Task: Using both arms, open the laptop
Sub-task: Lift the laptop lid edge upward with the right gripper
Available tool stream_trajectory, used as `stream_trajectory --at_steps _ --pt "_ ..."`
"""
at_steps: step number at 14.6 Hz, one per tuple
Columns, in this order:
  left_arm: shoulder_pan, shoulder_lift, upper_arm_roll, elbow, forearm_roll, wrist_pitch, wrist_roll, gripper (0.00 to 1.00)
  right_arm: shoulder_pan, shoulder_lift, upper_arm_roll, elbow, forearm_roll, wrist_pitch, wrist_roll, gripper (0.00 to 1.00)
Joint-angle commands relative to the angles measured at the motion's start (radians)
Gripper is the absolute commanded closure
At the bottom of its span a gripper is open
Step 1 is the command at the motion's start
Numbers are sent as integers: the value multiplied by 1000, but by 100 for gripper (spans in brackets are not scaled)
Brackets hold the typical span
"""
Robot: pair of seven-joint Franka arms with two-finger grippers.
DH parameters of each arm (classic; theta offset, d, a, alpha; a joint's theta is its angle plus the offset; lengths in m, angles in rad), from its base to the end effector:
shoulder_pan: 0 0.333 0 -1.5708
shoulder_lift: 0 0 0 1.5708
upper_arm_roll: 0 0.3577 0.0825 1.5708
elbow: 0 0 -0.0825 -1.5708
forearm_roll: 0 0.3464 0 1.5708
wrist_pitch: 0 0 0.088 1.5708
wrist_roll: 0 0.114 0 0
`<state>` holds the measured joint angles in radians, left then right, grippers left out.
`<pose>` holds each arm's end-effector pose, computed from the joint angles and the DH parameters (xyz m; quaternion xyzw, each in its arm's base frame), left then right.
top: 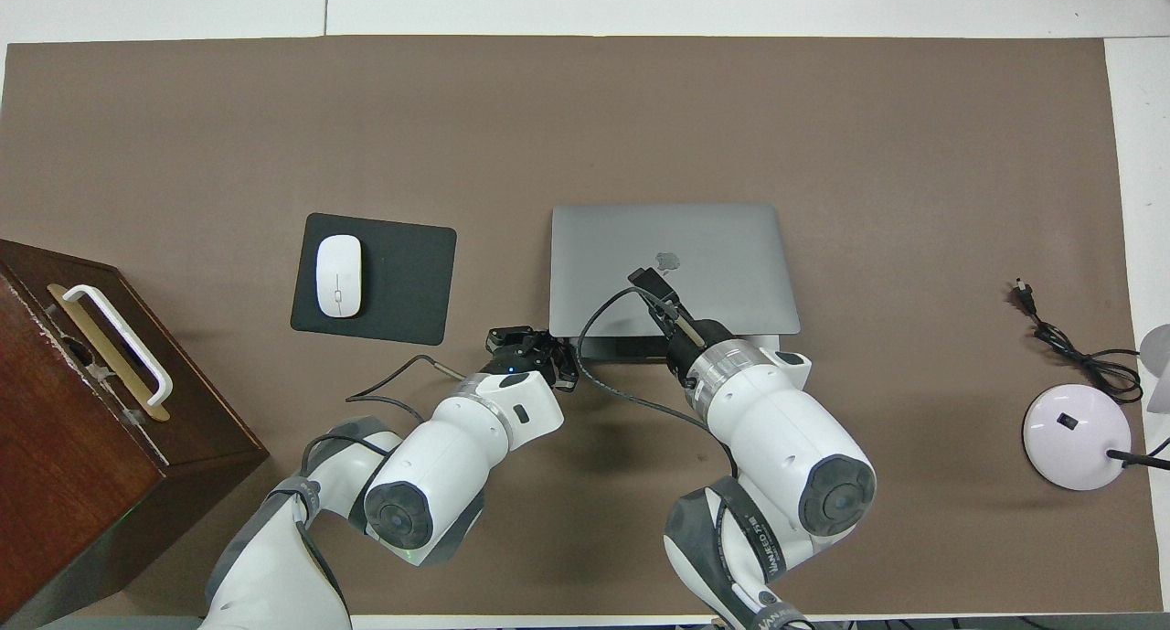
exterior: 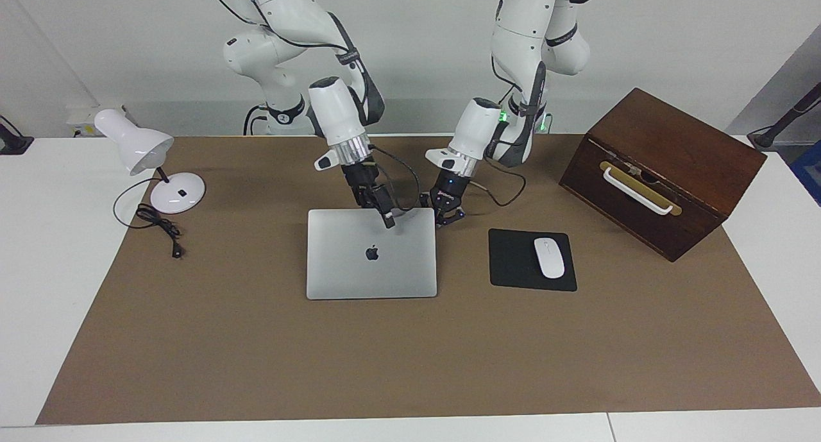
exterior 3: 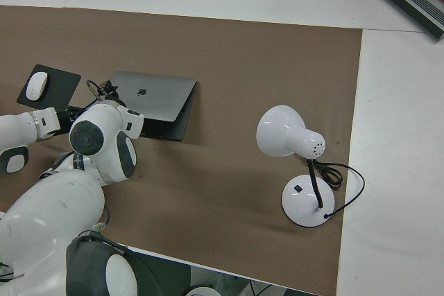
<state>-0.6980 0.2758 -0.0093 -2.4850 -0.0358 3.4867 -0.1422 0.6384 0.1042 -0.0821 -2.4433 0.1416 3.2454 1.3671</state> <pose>0.4009 -0.3367 0.3369 0.9028 -0.2428 0.3228 0.1476 0.4497 0.2641 0.4083 -0.8350 0.4312 -0.1845 0.2877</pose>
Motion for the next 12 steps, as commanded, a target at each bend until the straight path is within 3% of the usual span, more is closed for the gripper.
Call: stream_trajectory --at_steps 1,6,12 --pt "3 37 -1 14 20 17 4 100 -2 20 2 69 19 -53 -20 1" --pt "2 39 -1 15 20 17 4 100 -8 22 2 84 19 -76 -22 1" --pt "2 39 -1 15 20 17 4 100 -29 22 -1 187 19 -219 -33 1"
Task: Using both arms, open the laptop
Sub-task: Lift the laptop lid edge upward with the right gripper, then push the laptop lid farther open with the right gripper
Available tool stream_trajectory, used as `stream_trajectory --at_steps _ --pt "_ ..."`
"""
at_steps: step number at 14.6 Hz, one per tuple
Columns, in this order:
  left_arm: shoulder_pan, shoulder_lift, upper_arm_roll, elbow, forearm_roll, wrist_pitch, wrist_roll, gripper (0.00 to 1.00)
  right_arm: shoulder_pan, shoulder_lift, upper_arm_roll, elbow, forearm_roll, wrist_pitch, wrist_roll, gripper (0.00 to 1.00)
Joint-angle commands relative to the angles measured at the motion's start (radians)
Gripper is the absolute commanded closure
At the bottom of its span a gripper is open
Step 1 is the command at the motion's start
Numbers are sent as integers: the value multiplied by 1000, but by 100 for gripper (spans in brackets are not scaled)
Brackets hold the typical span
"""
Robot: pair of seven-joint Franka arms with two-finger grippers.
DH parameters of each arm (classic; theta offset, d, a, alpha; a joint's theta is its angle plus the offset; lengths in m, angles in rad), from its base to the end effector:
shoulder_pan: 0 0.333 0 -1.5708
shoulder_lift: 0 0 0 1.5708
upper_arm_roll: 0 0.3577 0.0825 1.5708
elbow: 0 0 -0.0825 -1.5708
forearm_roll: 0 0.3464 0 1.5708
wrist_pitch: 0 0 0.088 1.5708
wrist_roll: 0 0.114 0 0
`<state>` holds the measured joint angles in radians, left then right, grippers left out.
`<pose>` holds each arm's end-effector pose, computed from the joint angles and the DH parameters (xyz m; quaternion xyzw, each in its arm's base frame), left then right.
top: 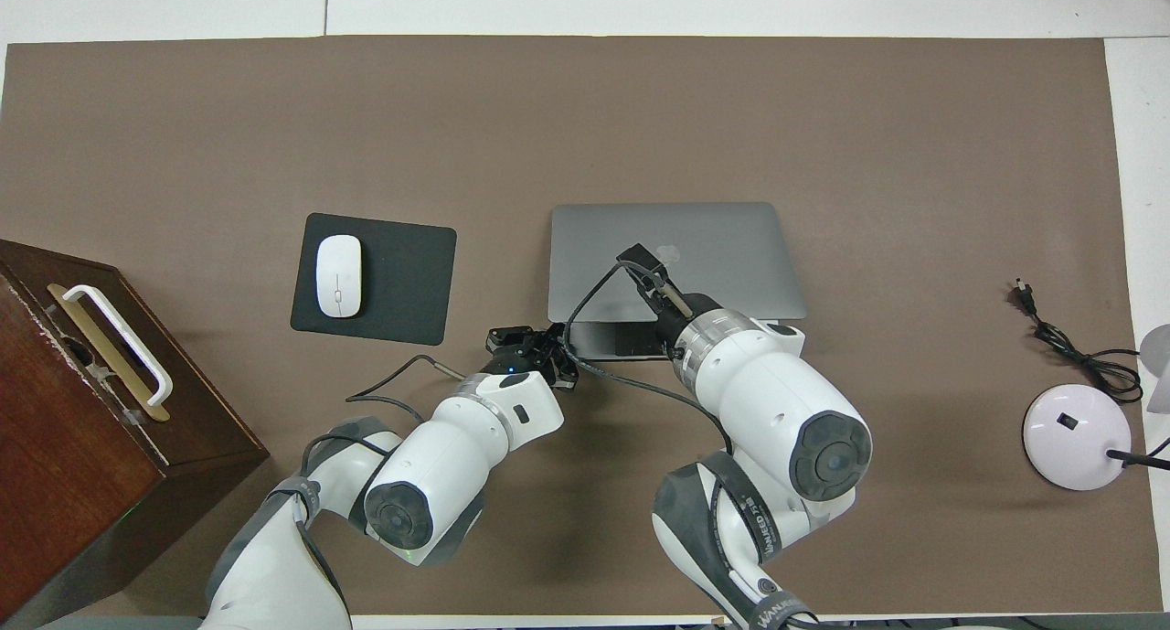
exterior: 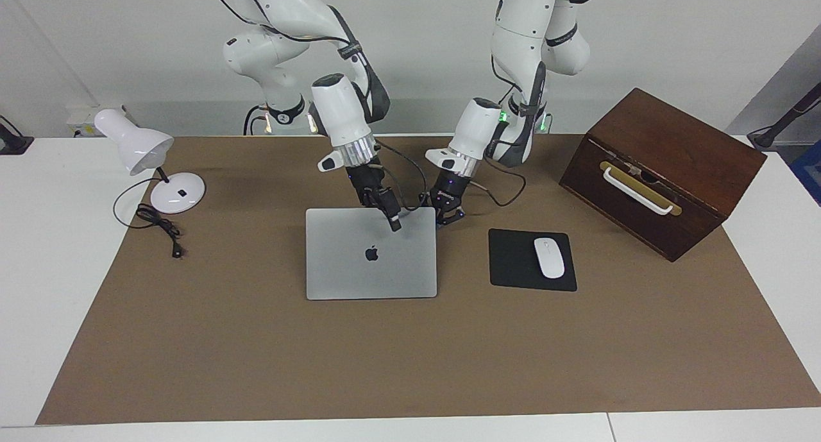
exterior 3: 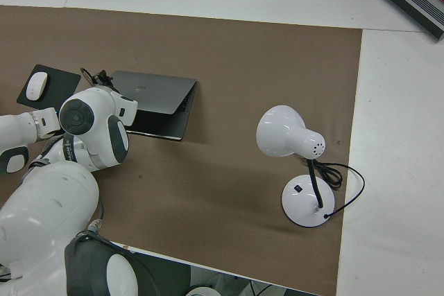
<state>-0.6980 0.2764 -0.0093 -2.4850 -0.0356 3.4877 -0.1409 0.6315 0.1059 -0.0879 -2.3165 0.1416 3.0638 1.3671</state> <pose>0.4009 -0.3368 0.3367 0.9025 -0.2435 0.3231 0.1474 0.4743 0.2751 0.4348 -0.8422 0.4371 -0.1629 0.2705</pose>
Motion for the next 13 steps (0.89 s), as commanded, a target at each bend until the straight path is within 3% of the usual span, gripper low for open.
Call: stream_trajectory --at_steps 1,13 --pt "2 38 -1 15 20 16 3 100 -32 20 5 77 19 -65 -39 1" --pt "2 40 -1 18 29 16 3 100 -124 26 7 301 16 -361 -144 1"
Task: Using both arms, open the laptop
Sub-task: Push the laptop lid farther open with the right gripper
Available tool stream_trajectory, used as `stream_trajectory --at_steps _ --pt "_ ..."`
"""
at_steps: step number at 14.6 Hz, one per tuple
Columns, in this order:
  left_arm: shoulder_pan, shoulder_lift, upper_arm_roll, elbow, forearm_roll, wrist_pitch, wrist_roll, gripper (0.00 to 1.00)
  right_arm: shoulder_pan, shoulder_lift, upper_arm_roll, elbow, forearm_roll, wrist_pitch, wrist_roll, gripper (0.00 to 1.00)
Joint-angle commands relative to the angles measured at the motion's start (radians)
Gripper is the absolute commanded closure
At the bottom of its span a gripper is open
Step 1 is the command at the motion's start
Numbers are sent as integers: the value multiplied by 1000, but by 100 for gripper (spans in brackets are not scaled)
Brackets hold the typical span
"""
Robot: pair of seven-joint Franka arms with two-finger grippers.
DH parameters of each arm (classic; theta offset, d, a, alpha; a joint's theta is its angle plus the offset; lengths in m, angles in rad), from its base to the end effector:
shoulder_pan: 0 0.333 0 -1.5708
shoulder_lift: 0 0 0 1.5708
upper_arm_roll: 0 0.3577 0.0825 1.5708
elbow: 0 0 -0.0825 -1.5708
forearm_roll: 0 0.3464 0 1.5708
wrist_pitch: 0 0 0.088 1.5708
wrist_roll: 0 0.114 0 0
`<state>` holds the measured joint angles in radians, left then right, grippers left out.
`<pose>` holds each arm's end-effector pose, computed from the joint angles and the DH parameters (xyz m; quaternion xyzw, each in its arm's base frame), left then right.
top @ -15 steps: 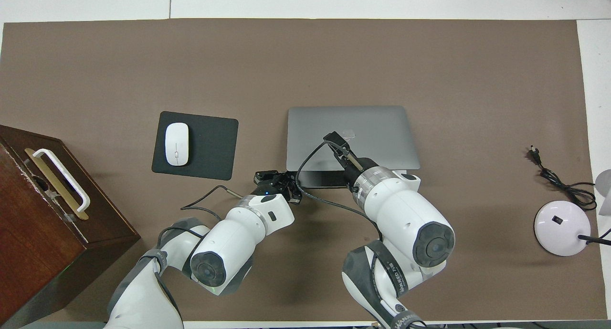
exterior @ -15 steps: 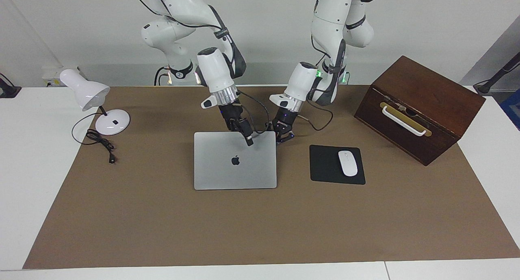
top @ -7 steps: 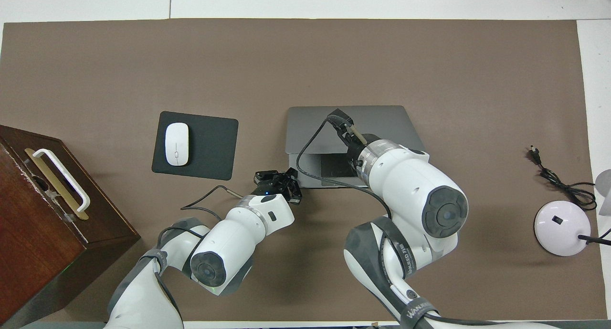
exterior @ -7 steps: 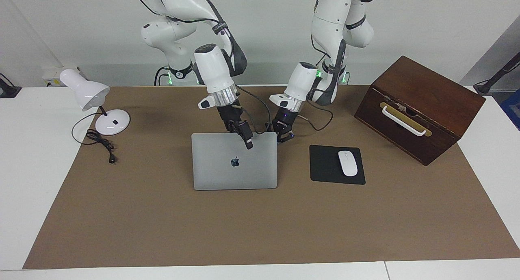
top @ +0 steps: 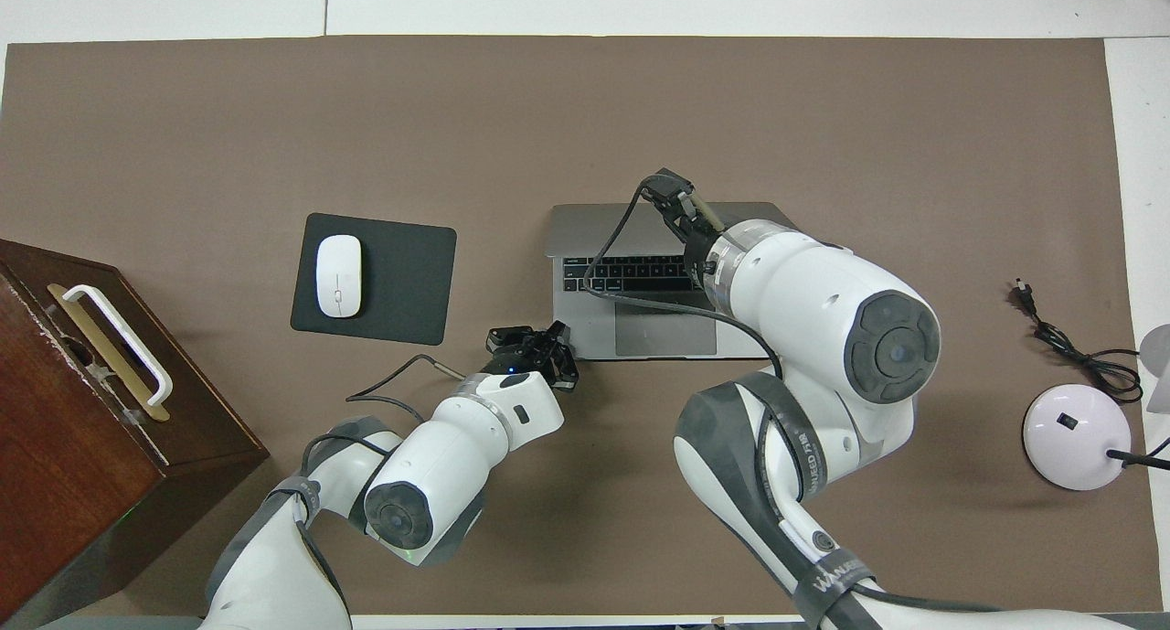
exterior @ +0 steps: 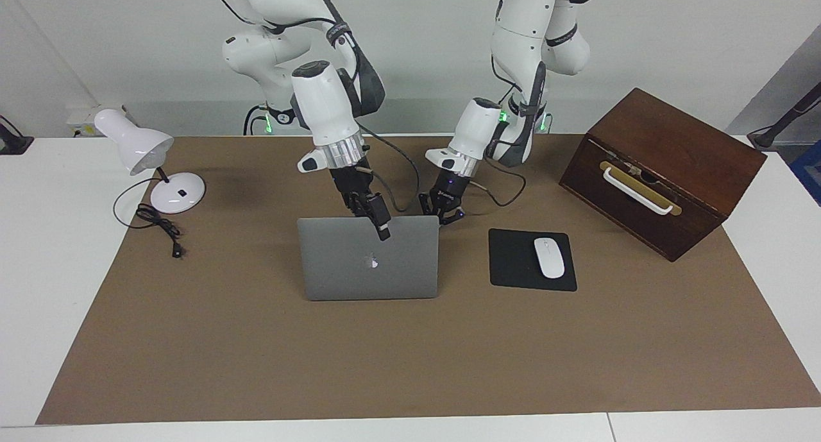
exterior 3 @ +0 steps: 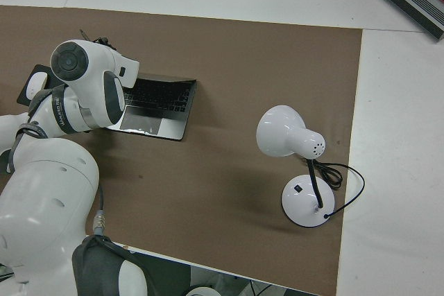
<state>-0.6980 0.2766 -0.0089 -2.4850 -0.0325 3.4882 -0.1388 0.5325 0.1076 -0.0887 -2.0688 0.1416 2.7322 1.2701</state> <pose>0.4008 -0.3369 0.3367 0.9019 -0.2458 0.3235 0.1470 0.5313 0.2492 0.5000 -0.8573 0.4338 -0.1489 0.2336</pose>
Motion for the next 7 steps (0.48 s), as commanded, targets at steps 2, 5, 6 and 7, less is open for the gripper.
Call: stream_trajectory --at_steps 2,5,6,7 --pt "2 41 -2 20 26 15 1 100 -37 43 7 97 18 -60 -66 1" --pt "2 41 -2 20 26 15 1 100 -65 73 9 179 19 -130 -95 1" --pt "3 41 -2 20 26 15 1 100 -74 76 9 194 21 -141 -103 0" --pt "2 41 -2 20 26 15 1 100 -75 86 9 205 21 -147 -109 0"
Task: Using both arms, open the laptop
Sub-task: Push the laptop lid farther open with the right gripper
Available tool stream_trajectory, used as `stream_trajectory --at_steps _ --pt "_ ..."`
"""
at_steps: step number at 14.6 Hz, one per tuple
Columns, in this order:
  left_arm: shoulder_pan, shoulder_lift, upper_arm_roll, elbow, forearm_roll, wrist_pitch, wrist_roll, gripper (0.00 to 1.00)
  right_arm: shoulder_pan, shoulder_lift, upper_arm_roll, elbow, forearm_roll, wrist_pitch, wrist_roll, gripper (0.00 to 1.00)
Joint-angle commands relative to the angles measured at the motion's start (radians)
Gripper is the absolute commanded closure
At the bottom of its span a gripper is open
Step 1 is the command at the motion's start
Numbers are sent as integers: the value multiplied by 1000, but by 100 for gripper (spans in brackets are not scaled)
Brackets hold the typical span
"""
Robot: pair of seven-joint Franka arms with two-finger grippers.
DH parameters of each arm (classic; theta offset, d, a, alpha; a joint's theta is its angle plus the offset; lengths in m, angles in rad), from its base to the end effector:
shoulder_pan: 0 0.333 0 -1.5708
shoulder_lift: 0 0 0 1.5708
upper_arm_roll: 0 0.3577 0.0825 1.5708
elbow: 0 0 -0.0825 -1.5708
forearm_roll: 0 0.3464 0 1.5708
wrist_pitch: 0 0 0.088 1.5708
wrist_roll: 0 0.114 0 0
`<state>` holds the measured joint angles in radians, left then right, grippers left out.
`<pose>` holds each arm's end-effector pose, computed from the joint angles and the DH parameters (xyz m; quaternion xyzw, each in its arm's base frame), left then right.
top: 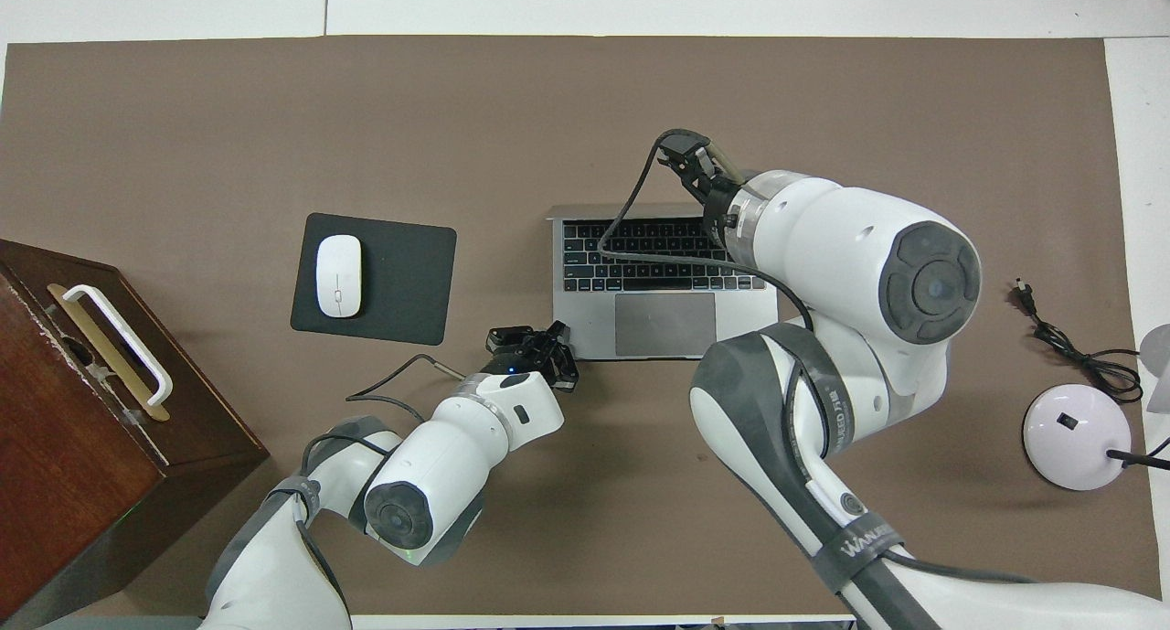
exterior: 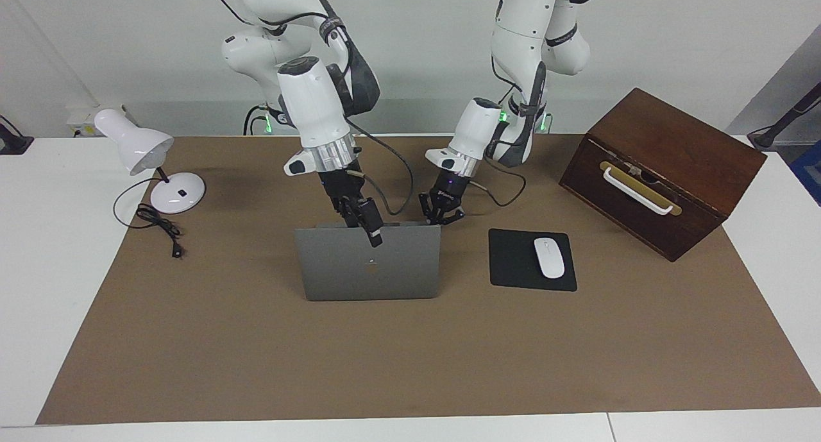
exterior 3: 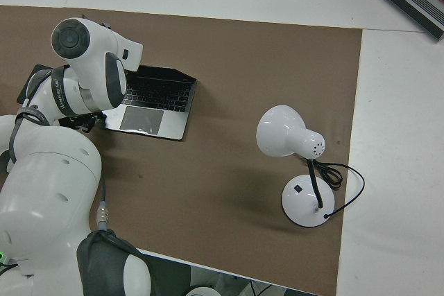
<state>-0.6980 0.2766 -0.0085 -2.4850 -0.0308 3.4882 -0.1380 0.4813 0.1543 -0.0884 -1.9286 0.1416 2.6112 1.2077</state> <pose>0.4008 -0.3369 0.3367 0.9016 -0.2468 0.3236 0.1468 0.5653 0.2350 0.5221 -0.8656 0.4250 -0.1502 0.2180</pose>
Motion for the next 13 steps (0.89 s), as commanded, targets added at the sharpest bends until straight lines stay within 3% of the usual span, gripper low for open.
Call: stream_trajectory --at_steps 1,13 --pt "2 41 -2 20 25 15 0 100 -26 42 9 74 21 -29 -53 0" --pt "2 44 -2 25 25 15 0 100 -81 117 9 210 98 -95 -204 0"
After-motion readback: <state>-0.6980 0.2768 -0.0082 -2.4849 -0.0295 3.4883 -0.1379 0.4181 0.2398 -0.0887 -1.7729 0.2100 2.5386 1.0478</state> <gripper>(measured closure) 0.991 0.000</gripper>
